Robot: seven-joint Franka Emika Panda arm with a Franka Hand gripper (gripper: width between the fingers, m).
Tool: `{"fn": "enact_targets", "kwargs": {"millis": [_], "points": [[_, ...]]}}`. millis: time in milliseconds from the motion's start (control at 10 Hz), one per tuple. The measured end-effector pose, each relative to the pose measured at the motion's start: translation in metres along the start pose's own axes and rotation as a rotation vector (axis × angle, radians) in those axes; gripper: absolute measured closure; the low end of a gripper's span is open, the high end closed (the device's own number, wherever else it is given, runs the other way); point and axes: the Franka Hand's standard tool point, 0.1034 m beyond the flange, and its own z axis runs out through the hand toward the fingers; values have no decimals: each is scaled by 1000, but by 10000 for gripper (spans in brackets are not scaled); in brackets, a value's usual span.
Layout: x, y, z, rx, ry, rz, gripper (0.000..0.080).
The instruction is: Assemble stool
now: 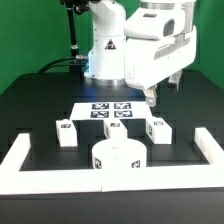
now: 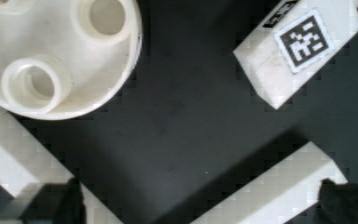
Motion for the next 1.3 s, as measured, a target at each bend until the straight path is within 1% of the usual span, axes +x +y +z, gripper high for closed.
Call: {"fn": "enact_targets", "kwargs": {"millis": [800,900,1100,1200,1300], "points": [[-1,0,0,0,-1,-15,150],[-10,4,3,-6,2,-147,150],[-34,8,13,-17,11,-365,150],[-51,14,20,-4,4,-483,150],[-57,16,22,6,-1,-489,150]]}}
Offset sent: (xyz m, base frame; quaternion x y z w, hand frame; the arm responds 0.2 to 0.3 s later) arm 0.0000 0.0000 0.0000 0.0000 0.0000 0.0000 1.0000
